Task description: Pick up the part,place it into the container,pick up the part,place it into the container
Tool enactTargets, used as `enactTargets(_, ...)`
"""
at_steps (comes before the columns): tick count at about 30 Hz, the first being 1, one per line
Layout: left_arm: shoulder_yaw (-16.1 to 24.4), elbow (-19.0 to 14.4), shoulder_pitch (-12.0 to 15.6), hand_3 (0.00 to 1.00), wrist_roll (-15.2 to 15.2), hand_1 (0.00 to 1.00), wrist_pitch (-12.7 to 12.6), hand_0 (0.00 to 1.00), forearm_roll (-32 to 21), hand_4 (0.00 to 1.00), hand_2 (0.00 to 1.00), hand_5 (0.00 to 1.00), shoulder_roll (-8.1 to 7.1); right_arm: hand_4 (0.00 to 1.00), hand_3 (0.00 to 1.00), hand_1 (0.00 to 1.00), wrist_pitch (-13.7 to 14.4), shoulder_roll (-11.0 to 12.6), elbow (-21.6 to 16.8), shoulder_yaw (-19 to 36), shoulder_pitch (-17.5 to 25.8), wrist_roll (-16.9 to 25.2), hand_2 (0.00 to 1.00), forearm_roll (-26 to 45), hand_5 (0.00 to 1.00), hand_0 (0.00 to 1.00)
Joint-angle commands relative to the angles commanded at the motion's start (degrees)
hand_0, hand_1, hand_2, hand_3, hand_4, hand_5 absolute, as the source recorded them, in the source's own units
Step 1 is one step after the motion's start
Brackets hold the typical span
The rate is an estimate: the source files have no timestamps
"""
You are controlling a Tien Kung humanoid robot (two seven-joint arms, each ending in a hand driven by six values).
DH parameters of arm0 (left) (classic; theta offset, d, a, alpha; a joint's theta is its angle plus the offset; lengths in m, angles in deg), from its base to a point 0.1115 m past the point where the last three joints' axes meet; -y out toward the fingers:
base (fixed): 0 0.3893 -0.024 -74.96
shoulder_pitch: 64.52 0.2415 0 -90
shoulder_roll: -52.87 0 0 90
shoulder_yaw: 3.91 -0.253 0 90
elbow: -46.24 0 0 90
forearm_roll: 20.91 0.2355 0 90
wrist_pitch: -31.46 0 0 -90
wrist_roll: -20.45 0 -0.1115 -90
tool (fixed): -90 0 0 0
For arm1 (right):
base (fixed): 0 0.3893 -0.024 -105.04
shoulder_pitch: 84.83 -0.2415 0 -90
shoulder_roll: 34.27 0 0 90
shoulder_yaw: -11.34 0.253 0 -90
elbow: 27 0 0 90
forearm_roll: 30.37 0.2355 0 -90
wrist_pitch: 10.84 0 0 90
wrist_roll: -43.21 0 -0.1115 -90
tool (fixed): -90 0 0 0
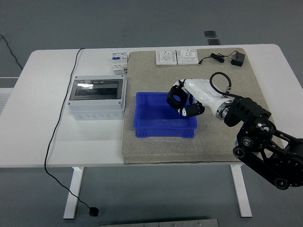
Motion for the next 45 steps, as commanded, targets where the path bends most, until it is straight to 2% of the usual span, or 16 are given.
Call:
enactTargets(2,-0.1,0.0,0.0,0.568,0.0,0.411,-0.1,0.703,-0.1,0.606,0.639,0.435,-0.03,0.318,0.67,0.494,0.2,-0.6,1.5,-1.1,-0.8,0.3,0.668,-0.4,0.002,0.312)
enactTargets(3,-0.1,0.0,0.0,0.567,0.0,0.404,-0.1,0.701,-0.2,0.606,0.639,0.435,-0.04,0.659,0.675,0.686,0.2,-0.6,2.0,-1.4,-1.1,0.3,0.728,-0.6,0.102,0.588)
enactTargets(8,0.0,0.0,-0.1,0.567,0.0,0.404,-0.1,0.701,0.0,0.606,0.639,0.435,-0.08,0.659,0.675,0.686,0.0,-0.6,3.3,-3.4,-2.0,0.3,0.728,-1.8,0.102,0.588)
enactTargets(9,0.1,0.0,-0.1,0.567,0.1,0.404,-0.1,0.701,0.0,0.605,0.639,0.434,-0.08,0.706,0.679,0.736,-0.2,-0.6,3.4,-3.7,-2.1,0.2,0.76,-2.1,0.108,0.694)
enactTargets(14,0.1,0.0,-0.1,0.567,0.1,0.404,-0.1,0.701,0.1,0.605,0.639,0.434,-0.12,0.706,0.679,0.736,-1.3,-0.3,3.6,-5.4,-2.8,-0.5,0.76,-3.4,0.108,0.694)
enactTargets(15,0.1,0.0,-0.1,0.567,0.1,0.404,-0.1,0.7,0.1,0.605,0.638,0.431,-0.13,0.769,0.691,0.754,-1.5,-0.3,3.6,-5.7,-2.9,-0.7,0.772,-3.7,0.127,0.72)
enactTargets(20,-0.1,0.0,0.0,0.567,0.1,0.404,-0.1,0.7,-0.1,0.605,0.638,0.431,-0.16,0.769,0.691,0.754,-2.6,-0.1,3.4,-6.1,-3.0,-1.6,0.772,-4.5,0.127,0.72)
enactTargets(21,-0.2,0.0,0.0,0.568,0.1,0.402,-0.1,0.698,-0.1,0.604,0.638,0.429,-0.17,0.808,0.727,0.767,-2.8,0.0,3.3,-6.2,-3.0,-1.8,0.784,-4.6,0.129,0.735)
enactTargets(23,-0.2,0.0,0.0,0.568,0.1,0.402,-0.2,0.698,-0.1,0.604,0.638,0.429,-0.18,0.808,0.727,0.767,-3.2,0.0,3.3,-6.4,-3.1,-2.0,0.784,-4.6,0.129,0.735)
enactTargets(26,-0.2,0.0,0.0,0.568,0.0,0.402,-0.3,0.698,-0.1,0.604,0.638,0.429,-0.19,0.808,0.727,0.767,-3.3,0.0,3.2,-6.5,-3.1,-2.1,0.784,-4.6,0.129,0.735)
enactTargets(27,-0.2,0.0,0.0,0.567,0.0,0.394,-0.3,0.696,-0.1,0.603,0.636,0.423,-0.19,0.837,0.785,0.777,-3.3,0.0,3.2,-6.5,-3.1,-2.1,0.802,-4.6,0.133,0.751)
enactTargets(35,-0.2,0.0,0.0,0.565,0.0,0.391,-0.4,0.696,-0.1,0.603,0.635,0.418,-0.24,0.847,0.805,0.778,-2.9,0.0,3.3,-6.5,-3.3,-2.0,0.805,-4.4,0.136,0.755)
enactTargets(39,-0.2,0.0,-0.1,0.565,0.0,0.391,-0.4,0.695,-0.1,0.604,0.633,0.409,-0.25,0.848,0.795,0.761,-1.8,0.2,2.9,-5.7,-3.0,-1.2,0.793,-3.2,0.142,0.732)
enactTargets(44,-0.3,0.0,0.0,0.565,-0.1,0.391,-0.5,0.695,-0.3,0.604,0.633,0.409,-0.2,0.848,0.795,0.761,3.0,2.8,-0.5,-0.2,-0.7,1.2,0.793,2.5,0.142,0.732)
enactTargets(45,-0.4,0.0,0.0,0.565,-0.1,0.388,-0.6,0.695,-0.4,0.602,0.631,0.403,-0.19,0.857,0.784,0.692,3.7,3.6,-0.7,1.1,-0.3,1.3,0.777,3.1,0.162,0.655)
